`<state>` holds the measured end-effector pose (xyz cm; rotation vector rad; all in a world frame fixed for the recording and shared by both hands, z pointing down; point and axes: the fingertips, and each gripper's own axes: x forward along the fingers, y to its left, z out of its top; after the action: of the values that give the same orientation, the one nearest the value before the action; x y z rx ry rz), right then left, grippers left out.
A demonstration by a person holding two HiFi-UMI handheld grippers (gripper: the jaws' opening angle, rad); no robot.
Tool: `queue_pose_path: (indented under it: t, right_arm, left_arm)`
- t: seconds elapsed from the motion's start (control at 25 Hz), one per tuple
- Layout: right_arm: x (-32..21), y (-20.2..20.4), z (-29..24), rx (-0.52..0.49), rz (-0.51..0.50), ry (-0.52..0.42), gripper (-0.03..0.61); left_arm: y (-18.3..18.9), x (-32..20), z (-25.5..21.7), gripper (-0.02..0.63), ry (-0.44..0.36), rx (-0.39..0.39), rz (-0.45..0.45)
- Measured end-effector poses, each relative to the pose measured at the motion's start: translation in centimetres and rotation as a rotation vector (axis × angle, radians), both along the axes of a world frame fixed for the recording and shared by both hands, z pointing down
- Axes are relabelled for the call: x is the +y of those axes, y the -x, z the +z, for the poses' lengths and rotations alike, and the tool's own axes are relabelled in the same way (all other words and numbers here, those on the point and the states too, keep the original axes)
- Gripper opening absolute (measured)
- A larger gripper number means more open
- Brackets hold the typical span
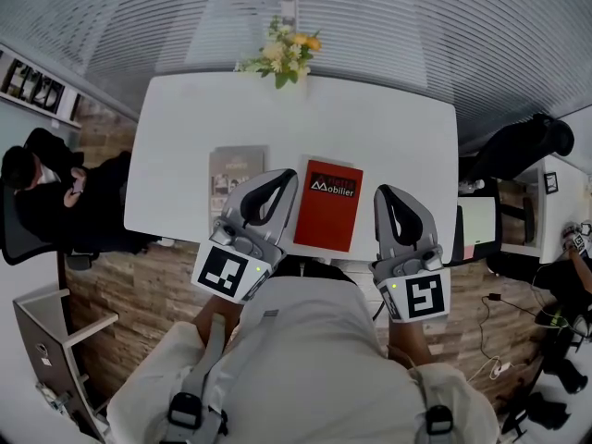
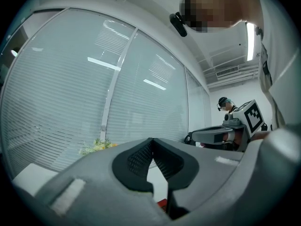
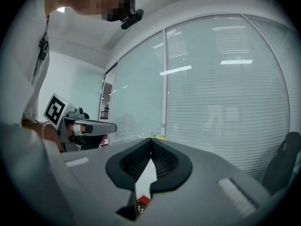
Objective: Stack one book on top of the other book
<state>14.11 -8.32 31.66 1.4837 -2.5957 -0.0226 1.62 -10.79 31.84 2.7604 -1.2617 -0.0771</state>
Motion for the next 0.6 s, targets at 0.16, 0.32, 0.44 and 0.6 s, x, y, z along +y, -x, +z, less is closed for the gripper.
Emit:
queue_pose_path:
  t: [0.16,0.32,0.44,0.6]
  right_arm:
    - [0.0,-0.3,0.6,0.001,0.004,0.01,0.006]
    - [-0.1,-0.4,1.4,0.008,0.007,0.029,0.025]
    - [-0.2,-0.7,2.2,0.012,0.014,0.045,0.029]
    - [-0.2,-1.2,3.8,0.017,0.024,0.075,0.04]
  left_arm:
    - [-0.4,0.1,1.1,0.0,0.021,-0.022,0.01]
    - [-0.5,0.0,2.1,0.014,0.055,-0.021,0.02]
    - [-0.8,0.0,3.2,0.026,0.089,-0.02,0.035]
    - [-1.1,0.2,5.3,0.044,0.134,-0.008,0.051]
